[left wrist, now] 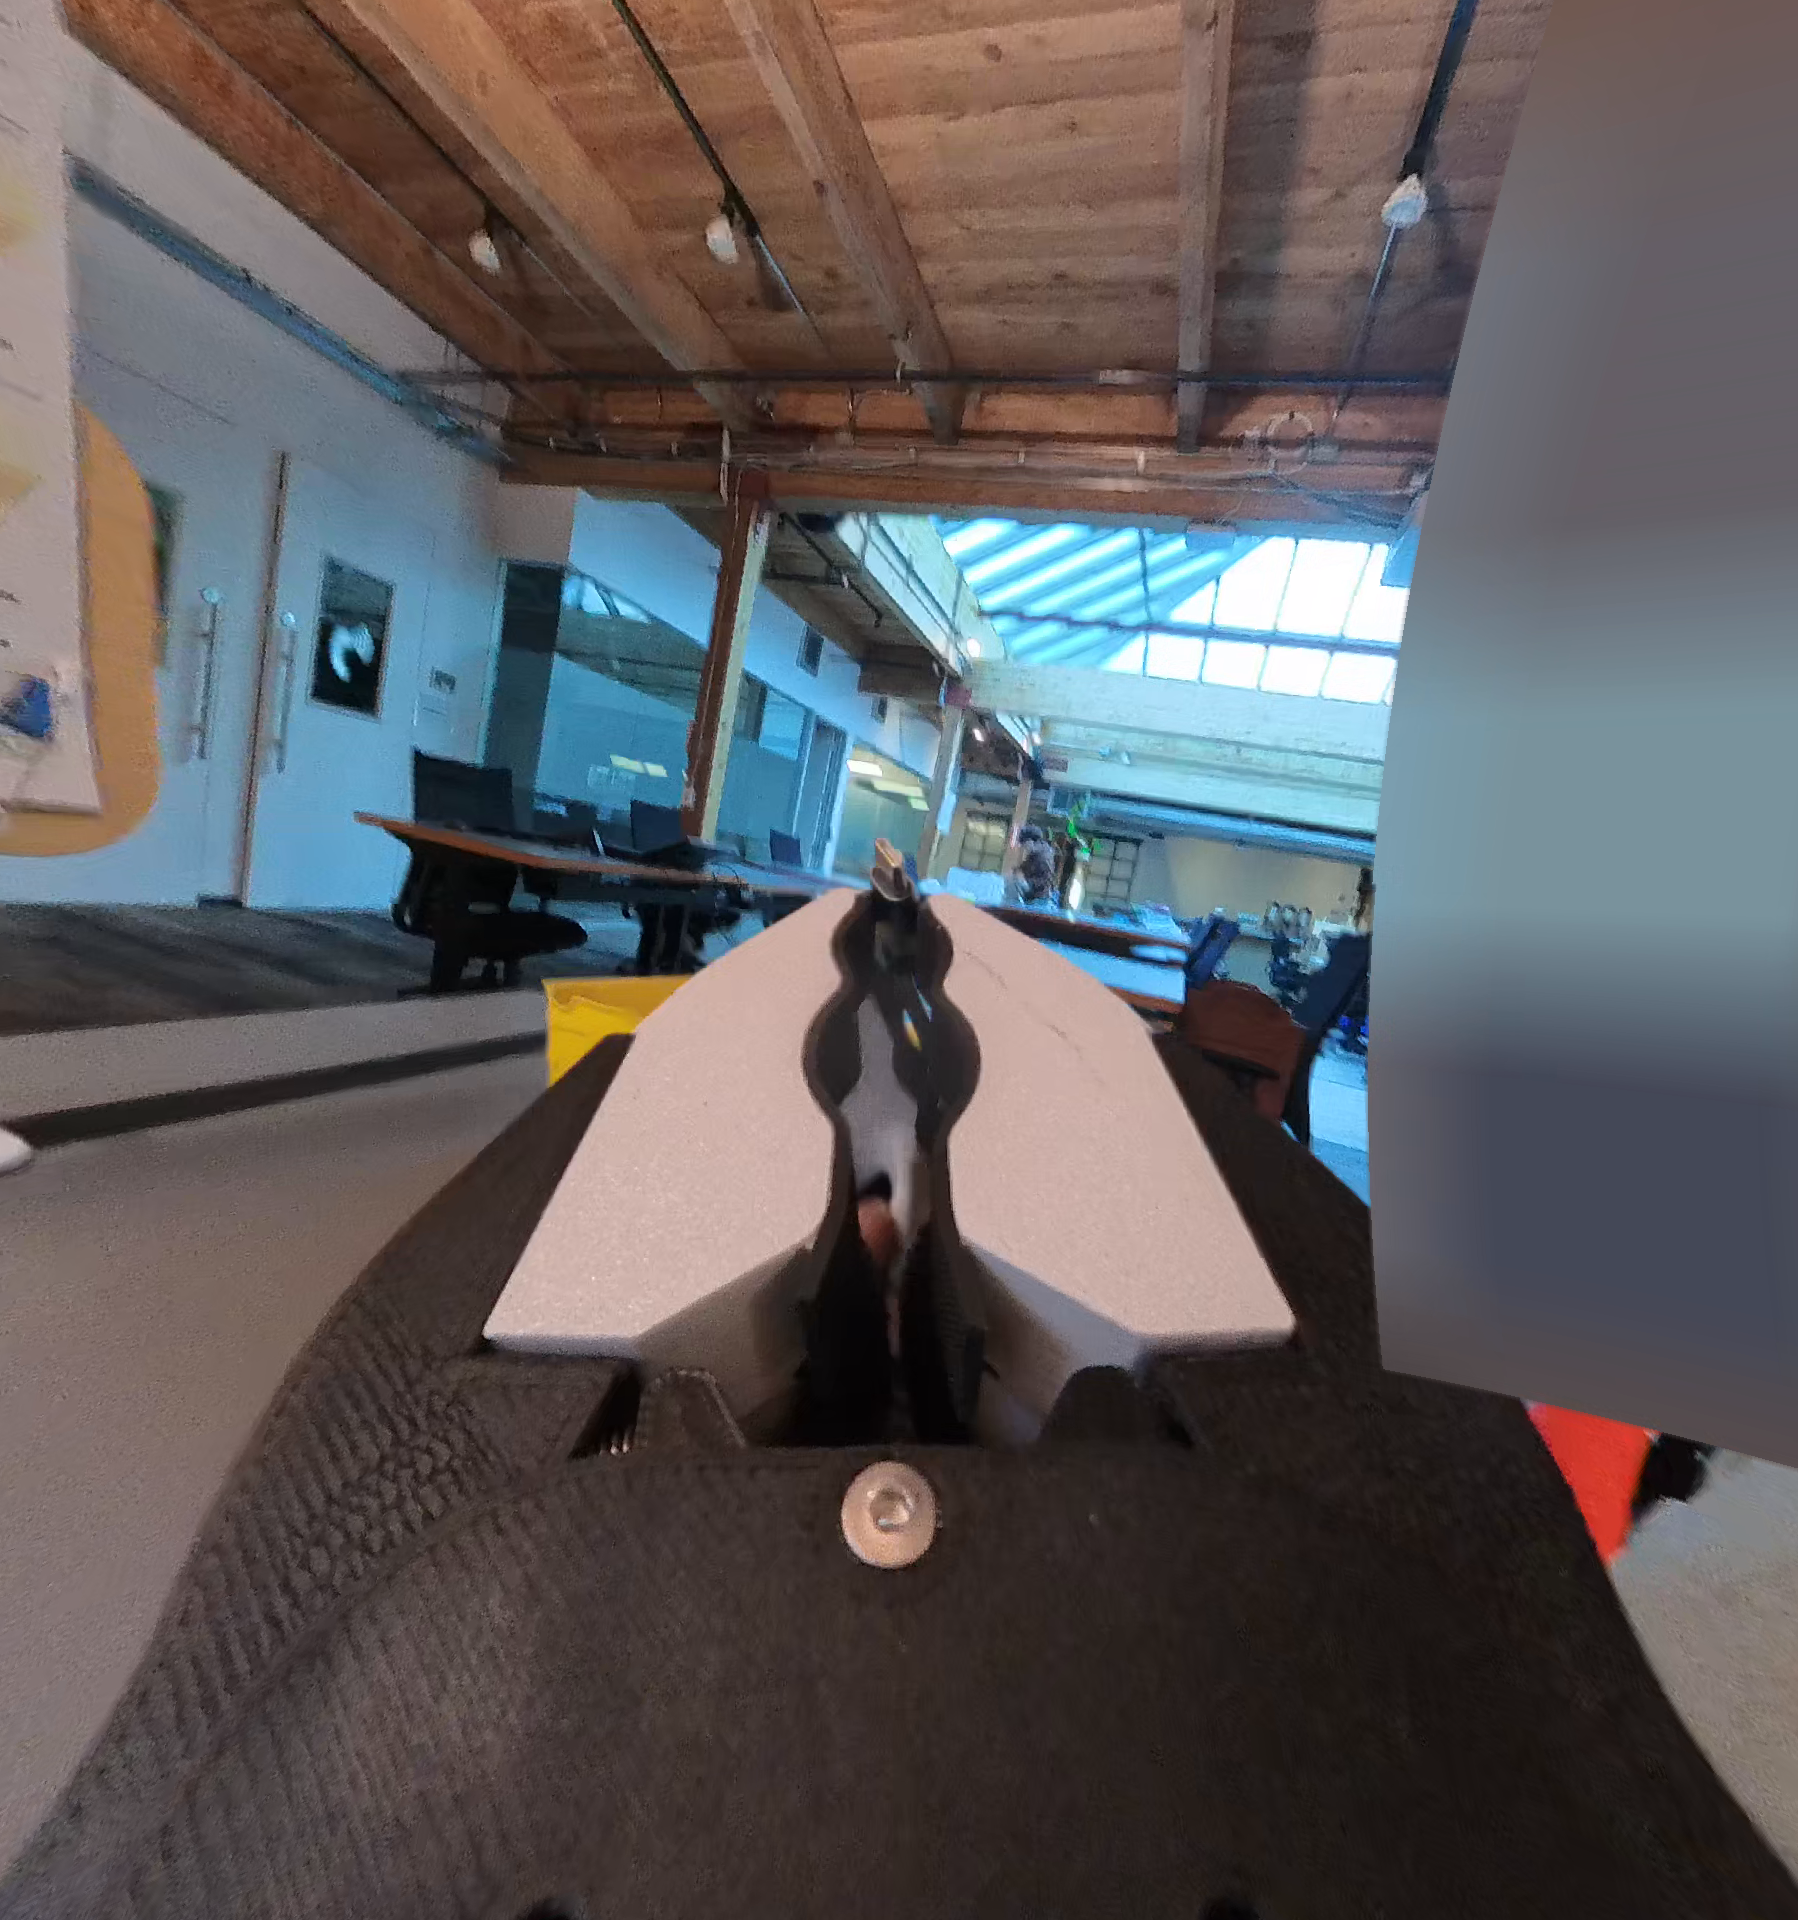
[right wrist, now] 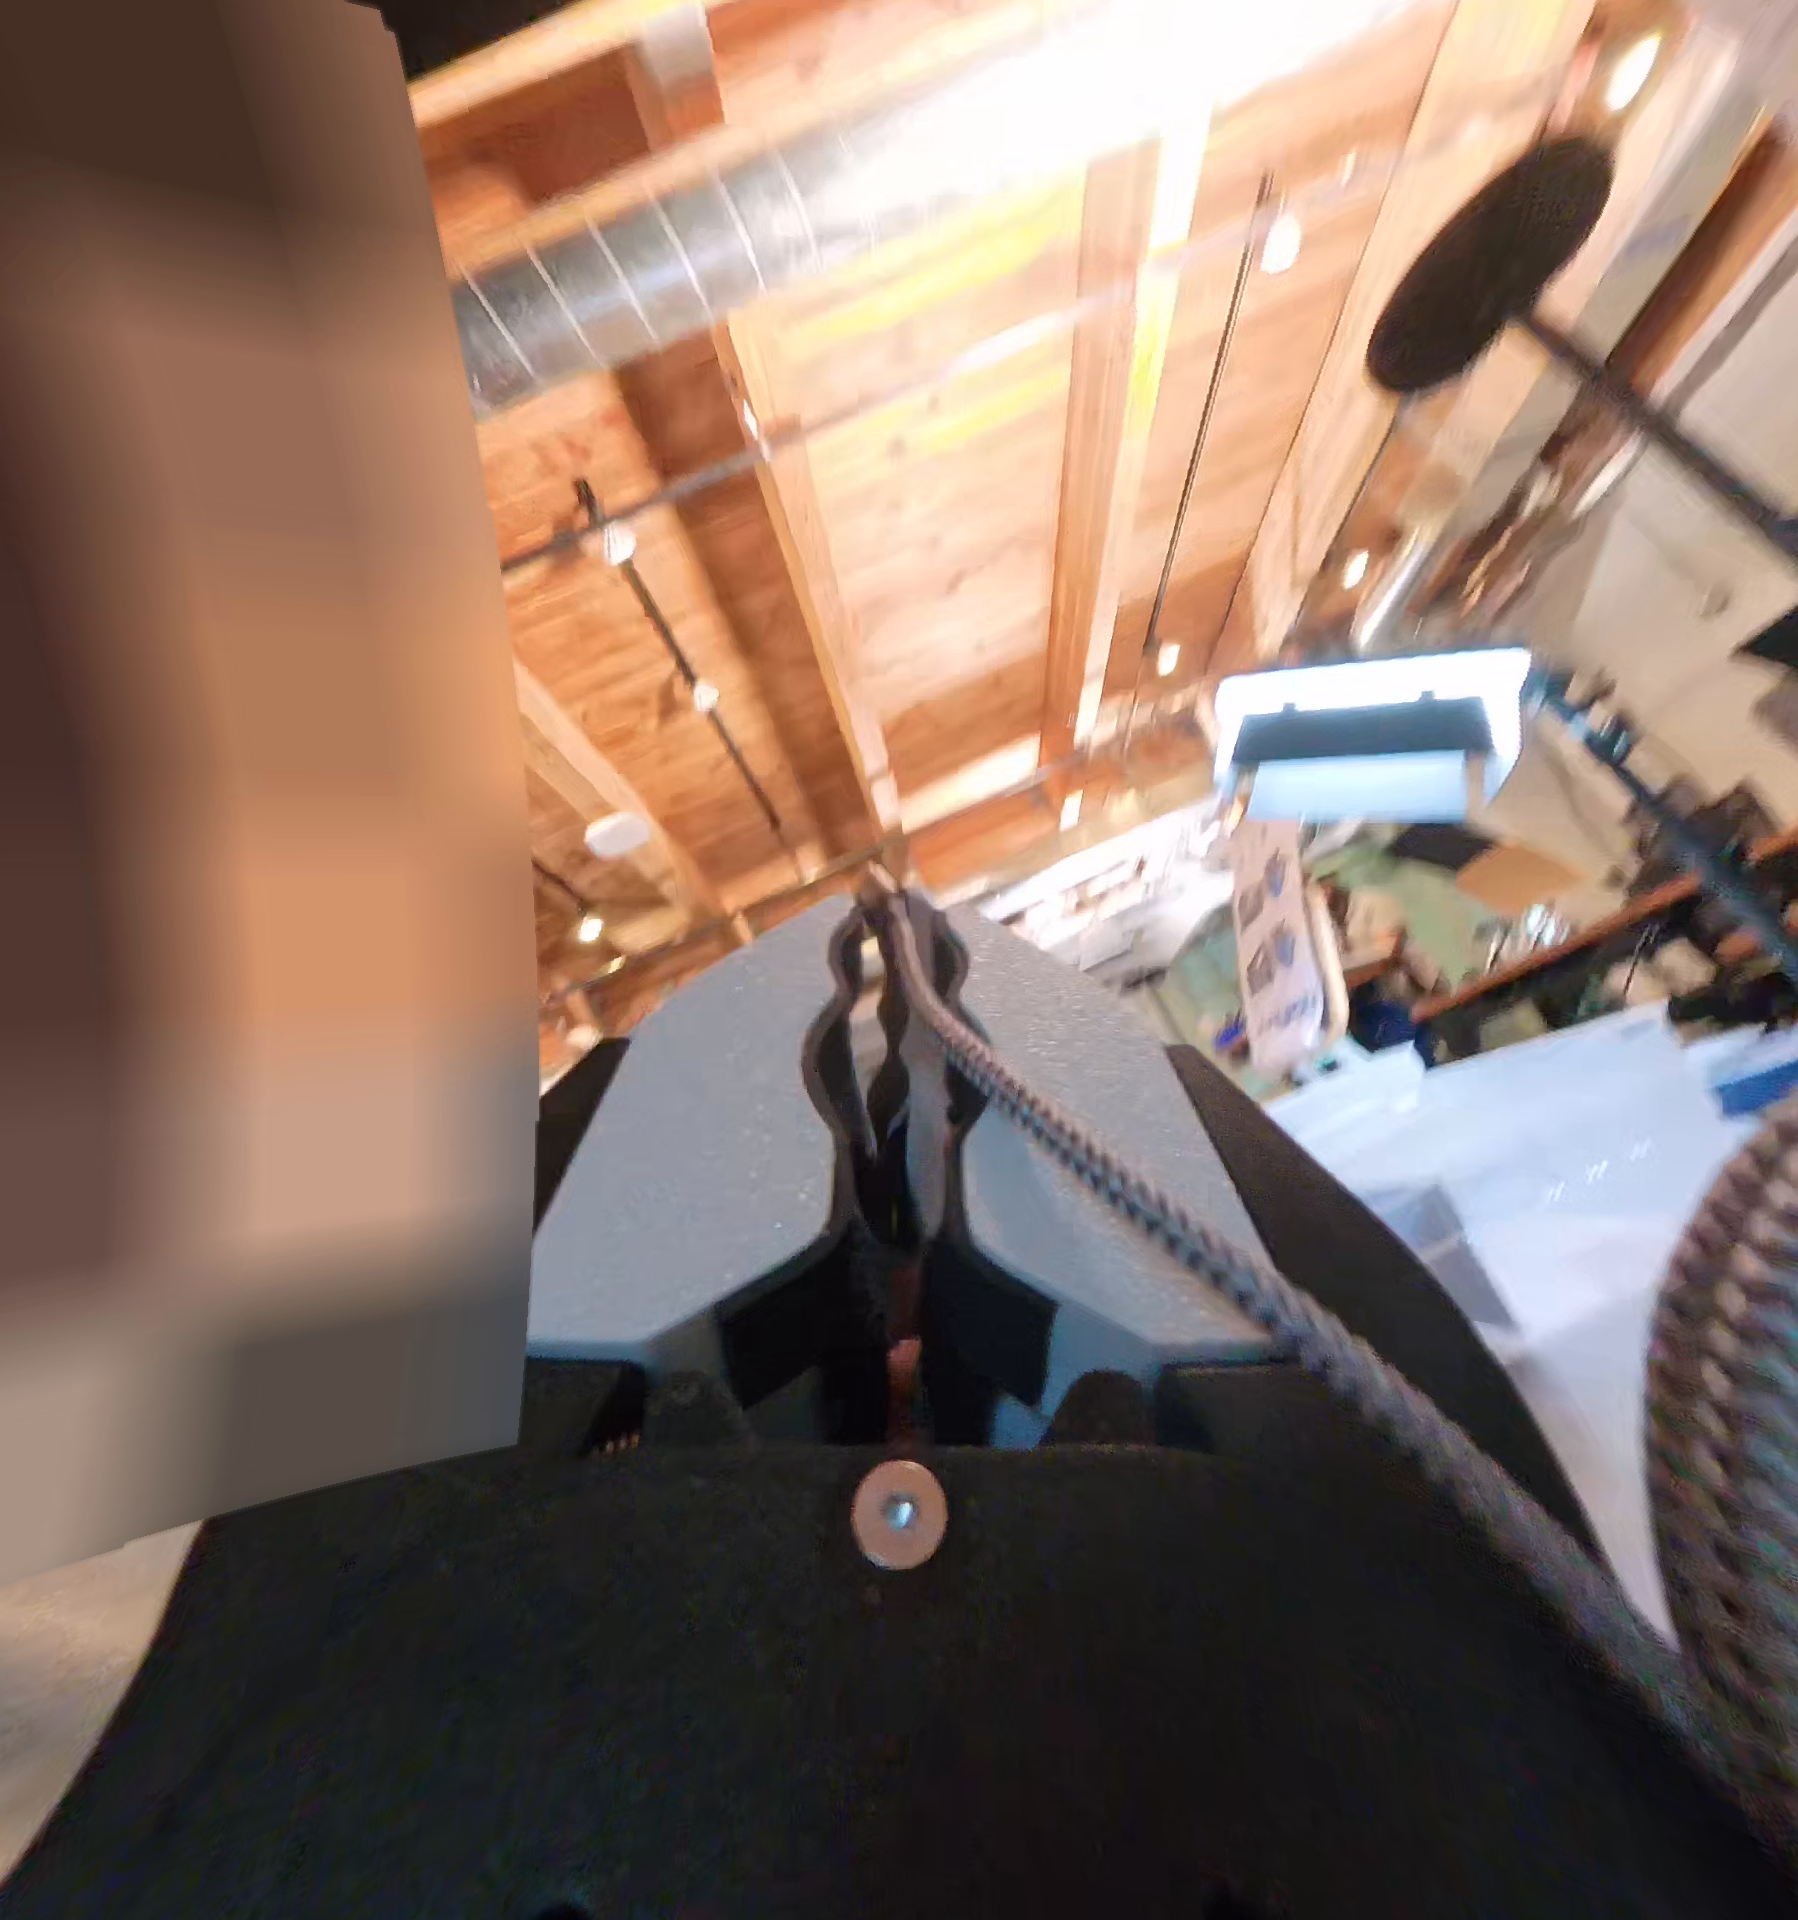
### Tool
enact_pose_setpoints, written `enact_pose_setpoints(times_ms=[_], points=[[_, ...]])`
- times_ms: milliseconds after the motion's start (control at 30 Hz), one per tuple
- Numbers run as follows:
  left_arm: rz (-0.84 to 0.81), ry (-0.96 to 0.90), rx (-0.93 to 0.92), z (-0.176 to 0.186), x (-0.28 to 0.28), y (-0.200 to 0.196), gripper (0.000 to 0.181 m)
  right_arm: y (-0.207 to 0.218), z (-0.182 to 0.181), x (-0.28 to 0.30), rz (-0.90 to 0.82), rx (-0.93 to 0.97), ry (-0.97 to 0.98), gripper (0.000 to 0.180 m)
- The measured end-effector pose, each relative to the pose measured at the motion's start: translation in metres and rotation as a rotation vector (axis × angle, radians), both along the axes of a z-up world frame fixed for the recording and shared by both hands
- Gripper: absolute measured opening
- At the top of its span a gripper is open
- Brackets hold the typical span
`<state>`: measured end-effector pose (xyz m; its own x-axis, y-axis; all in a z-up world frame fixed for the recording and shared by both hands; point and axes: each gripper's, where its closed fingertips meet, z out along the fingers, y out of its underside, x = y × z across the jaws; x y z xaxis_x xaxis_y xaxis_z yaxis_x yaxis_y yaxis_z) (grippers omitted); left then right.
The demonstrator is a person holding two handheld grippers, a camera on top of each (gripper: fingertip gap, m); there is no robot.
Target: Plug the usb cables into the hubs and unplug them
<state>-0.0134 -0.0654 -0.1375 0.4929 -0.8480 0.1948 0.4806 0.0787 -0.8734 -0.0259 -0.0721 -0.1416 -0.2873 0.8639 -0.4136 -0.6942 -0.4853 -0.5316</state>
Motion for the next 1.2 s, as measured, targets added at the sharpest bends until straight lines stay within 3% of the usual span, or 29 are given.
enact_pose_setpoints(times_ms=[33,133,233,300,467,633,800,967,1067,1133,1200], points=[[0.029,-0.025,0.036,0.007,-0.009,-0.001,0.008,-0.004,-0.005,-0.010,0.056,0.002,-0.064,0.020],[0.148,0.015,0.175,0.027,-0.043,-0.008,0.007,-0.022,-0.020,-0.035,0.250,0.032,-0.234,0.033],[0.430,0.245,0.417,0.044,-0.083,-0.020,0.007,-0.041,-0.034,-0.044,0.372,0.127,-0.383,0.024],[0.536,0.449,0.517,0.048,-0.097,-0.030,0.006,-0.045,-0.046,-0.046,0.338,0.221,-0.518,0.015],[0.388,0.895,0.456,0.007,-0.089,-0.039,0.006,-0.037,-0.039,-0.036,0.001,0.506,-0.659,0.015],[0.117,1.004,0.392,-0.031,-0.060,-0.052,0.006,-0.044,-0.020,-0.026,-0.342,0.814,-0.736,0.024],[-0.036,1.087,0.357,-0.059,-0.039,-0.058,0.006,-0.057,-0.033,-0.031,-0.396,1.036,-0.857,0.020],[-0.084,1.113,0.352,-0.068,-0.034,-0.060,0.006,-0.054,-0.055,-0.039,-0.358,1.069,-0.963,0.007],[-0.079,1.107,0.366,-0.069,-0.034,-0.058,0.006,-0.052,-0.055,-0.039,-0.309,0.989,-0.949,0.006],[0.030,1.040,0.431,-0.054,-0.034,-0.048,0.011,-0.038,-0.046,-0.036,-0.265,0.767,-0.877,0.006],[0.236,1.012,0.564,-0.037,-0.039,-0.033,0.031,-0.019,-0.039,-0.030,-0.157,0.438,-0.751,0.006]])
